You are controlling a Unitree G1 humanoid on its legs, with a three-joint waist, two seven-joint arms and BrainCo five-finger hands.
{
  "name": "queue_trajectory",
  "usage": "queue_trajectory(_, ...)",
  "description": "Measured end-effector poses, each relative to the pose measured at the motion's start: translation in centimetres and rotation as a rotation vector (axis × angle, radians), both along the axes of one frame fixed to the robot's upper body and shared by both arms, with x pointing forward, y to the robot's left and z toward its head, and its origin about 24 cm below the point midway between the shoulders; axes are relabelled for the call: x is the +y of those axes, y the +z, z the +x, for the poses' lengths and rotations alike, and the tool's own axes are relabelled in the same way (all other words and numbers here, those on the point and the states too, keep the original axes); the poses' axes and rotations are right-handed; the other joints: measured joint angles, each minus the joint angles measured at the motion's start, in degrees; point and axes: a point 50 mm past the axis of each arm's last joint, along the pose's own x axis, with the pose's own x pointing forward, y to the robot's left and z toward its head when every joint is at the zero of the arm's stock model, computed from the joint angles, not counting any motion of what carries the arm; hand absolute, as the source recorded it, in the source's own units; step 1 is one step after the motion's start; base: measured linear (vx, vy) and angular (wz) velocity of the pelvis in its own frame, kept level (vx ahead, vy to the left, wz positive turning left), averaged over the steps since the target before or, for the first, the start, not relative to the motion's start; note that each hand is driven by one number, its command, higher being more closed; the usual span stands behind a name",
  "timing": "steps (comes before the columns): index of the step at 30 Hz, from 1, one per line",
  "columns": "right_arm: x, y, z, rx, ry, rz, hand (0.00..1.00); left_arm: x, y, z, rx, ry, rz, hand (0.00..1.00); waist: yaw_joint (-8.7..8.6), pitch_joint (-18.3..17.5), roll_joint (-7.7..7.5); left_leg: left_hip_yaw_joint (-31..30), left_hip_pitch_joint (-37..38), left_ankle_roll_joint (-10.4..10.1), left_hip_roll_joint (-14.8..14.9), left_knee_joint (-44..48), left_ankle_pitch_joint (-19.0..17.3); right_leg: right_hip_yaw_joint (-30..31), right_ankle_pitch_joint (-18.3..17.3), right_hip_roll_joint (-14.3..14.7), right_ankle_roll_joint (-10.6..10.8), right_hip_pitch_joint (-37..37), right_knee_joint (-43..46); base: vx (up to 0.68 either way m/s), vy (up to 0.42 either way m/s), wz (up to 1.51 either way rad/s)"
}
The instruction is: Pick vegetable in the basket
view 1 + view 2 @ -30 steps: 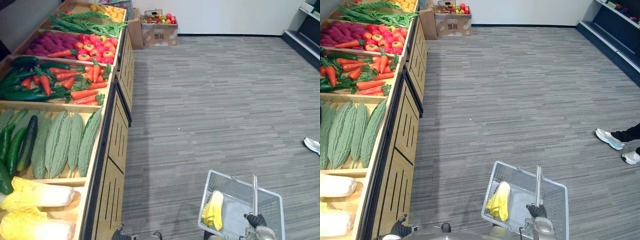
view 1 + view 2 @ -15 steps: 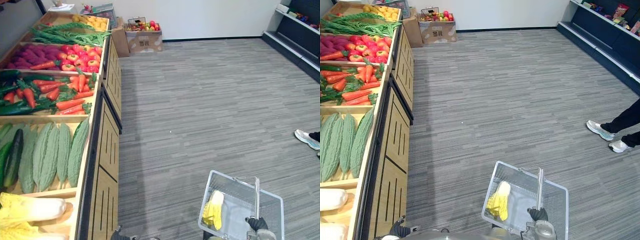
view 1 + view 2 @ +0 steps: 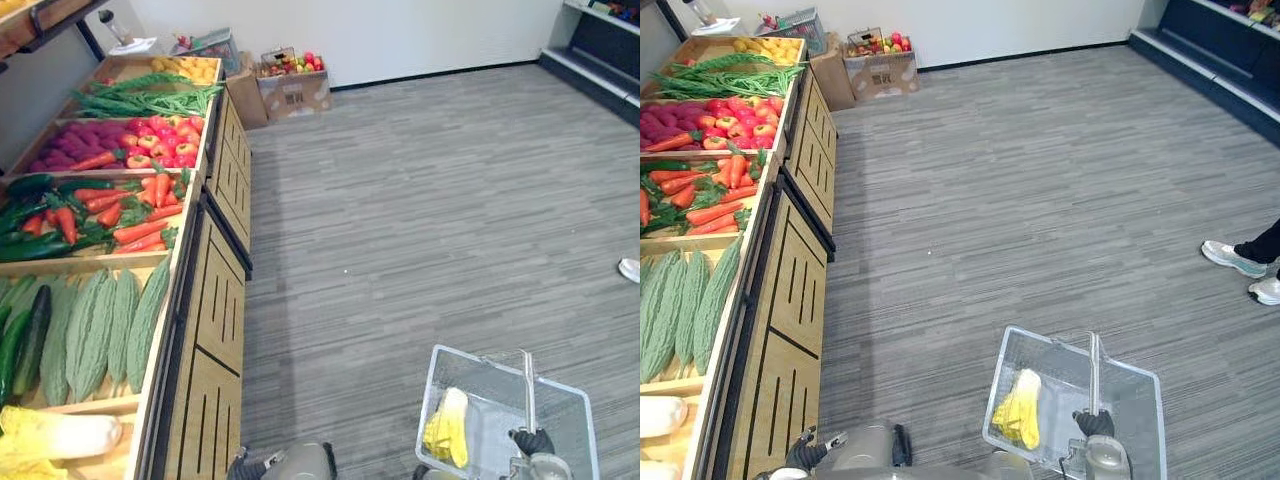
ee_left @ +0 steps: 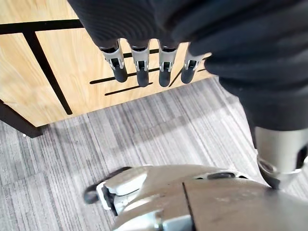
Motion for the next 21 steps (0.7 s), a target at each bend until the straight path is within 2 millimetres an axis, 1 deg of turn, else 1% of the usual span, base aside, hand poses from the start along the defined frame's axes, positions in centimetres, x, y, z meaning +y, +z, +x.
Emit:
queue_trajectory(1,-0.1,0.1,0.1,-0.005,0.001,-0.005,1.0,-0.3,-0.1,-0.1,0.005,-0.007,-0.005,0.0,0.14,0.0,1.0,-0.3,0.2,-0.4,-0.2,-9.1,3.2,0.2,0.0,0.7,0.0,0.8,-1.4,0.26,0.182,-0.26)
queue_trajectory(2,-0.3,0.2,0.1,-0.004,0.0,-0.012,1.0,-0.5,-0.2,-0.4,0.014,-0.015,-0.008,0.0,0.39,0.2,2.06,-1.2,0.5,-0.7,0.1,-14.2,4.3,0.5,-0.3,1.4,0.4,1.6,-2.1,0.35,0.273,-0.38)
queue_trajectory(3,-0.4,0.2,0.0,0.001,-0.001,-0.015,1.0,-0.7,-0.3,-0.8,0.031,-0.02,-0.009,0.0,1.06,0.7,2.88,-1.8,0.7,-0.4,0.6,-15.1,7.4,1.6,-1.0,1.7,1.5,3.1,-2.7,0.27,0.226,-0.35)
queue_trajectory(4,-0.1,0.0,-0.1,0.003,-0.002,-0.01,1.0,-0.6,-0.4,-1.0,0.042,-0.022,-0.004,0.0,1.41,0.6,2.86,-1.4,0.7,0.3,0.3,-14.0,8.3,1.8,-1.4,1.2,1.9,3.8,-3.2,0.39,0.28,-0.26)
queue_trajectory(5,0.4,-0.1,0.1,0.001,0.006,0.001,1.0,-0.4,-0.3,-0.9,0.038,-0.024,0.005,0.0,1.51,0.5,1.97,-0.7,0.2,2.6,-1.1,-10.8,5.3,1.8,-1.7,-0.4,2.1,4.9,-4.3,0.41,0.244,-0.17)
queue_trajectory(6,0.7,-0.2,0.2,0.007,0.031,0.004,1.0,-0.2,-0.2,-0.8,0.035,-0.033,0.016,0.0,1.54,0.6,0.82,0.2,-1.5,4.5,-1.7,-6.5,2.2,1.8,-1.1,-1.3,2.4,4.9,-4.4,0.4,0.209,-0.13)
queue_trajectory(7,0.8,-0.2,0.3,0.005,0.039,0.006,1.0,-0.1,-0.1,-0.6,0.032,-0.034,0.022,0.0,1.62,0.6,0.57,0.5,-2.2,5.1,-2.0,-4.5,0.9,2.1,-0.6,-1.8,3.1,5.1,-4.5,0.44,0.234,-0.24)
queue_trajectory(8,1.1,-0.2,0.6,0.012,0.081,-0.002,1.0,0.0,-0.2,-0.8,0.039,-0.03,0.023,0.0,1.9,0.5,0.29,2.0,-2.1,6.4,-2.3,-1.6,-1.4,3.1,0.5,-2.9,4.1,5.9,-4.6,0.35,0.194,-0.27)
queue_trajectory(9,1.4,-0.2,0.7,0.017,0.108,-0.005,1.0,0.0,-0.2,-0.9,0.043,-0.035,0.026,0.0,2.07,0.2,-0.03,2.9,-1.2,7.2,-2.8,-1.5,-1.8,3.7,1.1,-3.7,4.8,6.0,-4.4,0.34,0.202,-0.31)
queue_trajectory(10,1.6,-0.3,0.7,0.018,0.121,-0.005,1.0,0.0,-0.2,-1.0,0.046,-0.036,0.026,0.0,2.11,-0.1,-0.19,3.4,-0.7,7.6,-3.2,-1.9,-2.2,4.3,1.7,-4.1,5.0,5.9,-4.0,0.25,0.141,-0.31)
queue_trajectory(11,1.9,-0.4,0.7,0.022,0.134,-0.001,1.0,0.0,-0.3,-1.1,0.055,-0.038,0.024,0.0,1.99,-0.6,-0.29,3.7,0.8,7.9,-4.1,-3.4,-2.6,4.8,2.8,-4.9,6.0,5.1,-2.1,0.31,0.168,-0.2)
queue_trajectory(12,2.0,-0.5,0.5,0.026,0.134,0.003,1.0,0.0,-0.4,-1.3,0.062,-0.037,0.024,0.0,1.89,-1.0,-0.49,3.9,1.6,8.0,-4.7,-4.5,-2.7,4.9,3.0,-5.3,6.4,4.3,-0.1,0.31,0.162,-0.13)
queue_trajectory(13,2.4,-0.7,0.1,0.034,0.129,0.012,1.0,0.1,-0.4,-1.6,0.074,-0.038,0.026,0.0,1.68,-1.6,-0.86,4.2,4.0,8.3,-5.8,-6.9,-2.8,6.0,3.0,-6.0,6.4,1.8,6.4,0.38,0.182,-0.03)
queue_trajectory(14,2.5,-0.8,-0.2,0.032,0.107,0.02,1.0,0.3,-0.4,-1.9,0.086,-0.045,0.031,0.0,1.49,-2.3,-2.01,4.8,6.2,8.7,-6.5,-8.9,-3.1,6.6,3.9,-6.9,7.3,-1.9,15.2,0.32,0.142,-0.01)
queue_trajectory(15,2.4,-0.8,-0.2,0.027,0.097,0.022,1.0,0.4,-0.4,-2.0,0.091,-0.053,0.037,0.0,1.45,-2.7,-2.16,4.9,7.4,9.0,-7.0,-9.6,-3.3,6.8,5.1,-7.3,7.3,-3.8,20.2,0.38,0.169,0.07)
queue_trajectory(16,2.3,-0.6,-0.1,0.018,0.099,0.017,1.0,0.7,-0.3,-2.0,0.096,-0.085,0.051,0.0,1.32,-3.2,-2.68,4.8,9.8,9.7,-7.8,-10.6,-3.7,7.2,9.4,-8.2,7.5,-7.1,28.4,0.32,0.131,0.24)
queue_trajectory(17,2.4,-0.6,-0.2,0.015,0.1,0.018,1.0,1.1,-0.1,-1.7,0.09,-0.104,0.064,0.0,1.11,-3.2,-3.47,3.7,12.7,10.5,-8.4,-11.5,-4.3,7.5,15.9,-8.5,7.5,-9.1,34.8,0.33,0.121,0.26)
queue_trajectory(18,2.4,-0.6,-0.2,0.015,0.099,0.018,1.0,1.1,-0.1,-1.7,0.089,-0.107,0.064,0.0,1.04,-3.1,-3.37,3.4,13.0,10.6,-8.4,-11.7,-4.3,7.5,16.5,-8.6,7.8,-9.3,35.5,0.36,0.092,0.47)
queue_trajectory(19,2.6,-0.7,-0.3,0.014,0.095,0.026,1.0,1.3,0.2,-1.2,0.069,-0.123,0.074,0.0,0.84,-3.0,-3.93,0.5,16.8,12.0,-9.2,-13.0,-5.9,7.3,14.6,-8.1,6.9,-12.6,46.3,0.35,0.051,0.49)
queue_trajectory(20,2.6,-0.7,-0.3,0.009,0.086,0.026,1.0,1.3,0.2,-0.9,0.061,-0.124,0.074,0.0,0.4,-2.9,-4.0,-1.0,18.9,12.1,-9.3,-13.5,-6.8,6.1,10.1,-7.4,5.6,-14.3,50.8,0.42,0.037,0.8)
queue_trajectory(21,2.5,-0.6,-0.2,0.0,0.075,0.027,1.0,1.2,0.2,-0.6,0.054,-0.123,0.072,0.0,-0.72,-2.8,-3.61,-2.7,21.6,12.5,-9.1,-14.0,-7.7,2.7,4.6,-6.4,3.6,-15.7,52.6,0.35,0.004,0.77)
